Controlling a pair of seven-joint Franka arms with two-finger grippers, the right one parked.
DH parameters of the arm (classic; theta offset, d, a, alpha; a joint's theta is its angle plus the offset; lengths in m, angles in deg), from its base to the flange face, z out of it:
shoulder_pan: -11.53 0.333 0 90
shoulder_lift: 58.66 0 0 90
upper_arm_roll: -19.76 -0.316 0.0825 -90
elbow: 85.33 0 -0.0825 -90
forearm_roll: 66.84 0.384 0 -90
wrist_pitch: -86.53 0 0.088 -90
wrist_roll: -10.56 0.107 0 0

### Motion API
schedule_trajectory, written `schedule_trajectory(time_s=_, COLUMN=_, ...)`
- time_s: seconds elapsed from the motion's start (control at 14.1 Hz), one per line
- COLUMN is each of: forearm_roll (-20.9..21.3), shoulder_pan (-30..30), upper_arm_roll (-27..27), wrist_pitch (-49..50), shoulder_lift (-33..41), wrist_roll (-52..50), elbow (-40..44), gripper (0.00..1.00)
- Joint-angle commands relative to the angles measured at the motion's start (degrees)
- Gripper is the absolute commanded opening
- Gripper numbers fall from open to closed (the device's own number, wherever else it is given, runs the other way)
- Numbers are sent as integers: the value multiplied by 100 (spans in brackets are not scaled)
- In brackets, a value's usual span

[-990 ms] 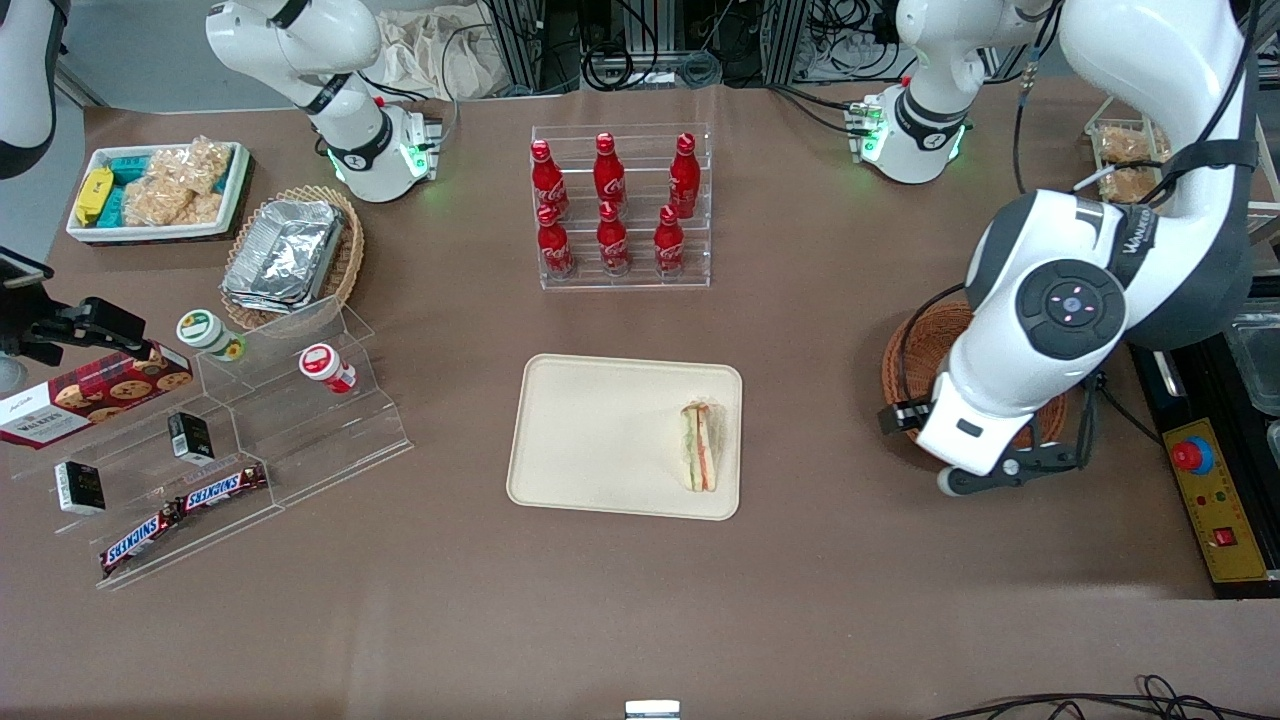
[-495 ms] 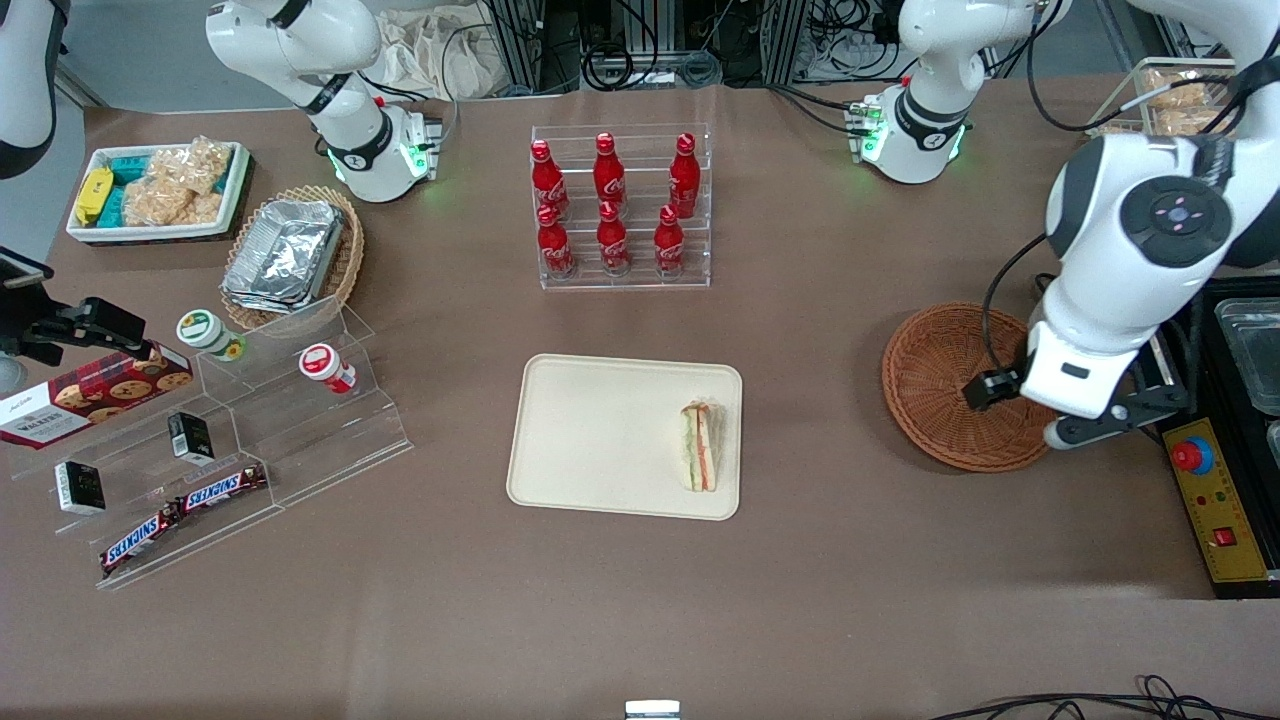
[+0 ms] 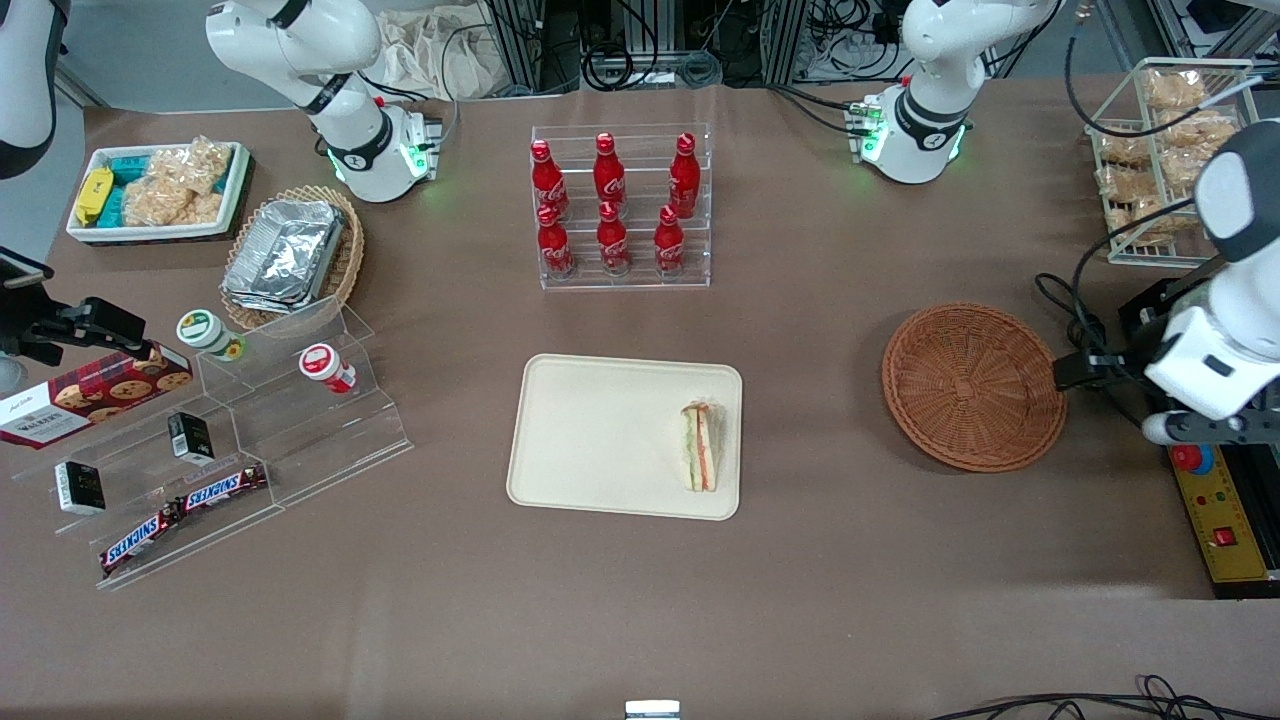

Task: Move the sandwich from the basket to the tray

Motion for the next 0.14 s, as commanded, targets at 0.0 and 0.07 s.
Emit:
schedule_trajectory(time_s=0.0, forearm_roll=-51, shoulder_pan=-32, upper_arm_roll=77, wrist_pitch=310, shoulder_lift=-289, wrist_roll=-24, elbow=522, gripper=100)
schedule_trajectory(time_s=0.07, forearm_roll=-33, shoulder_pan=-32, upper_arm_roll=77, wrist_pitch=310, shoulder_lift=-281, wrist_roll=-59, elbow=522, gripper=100)
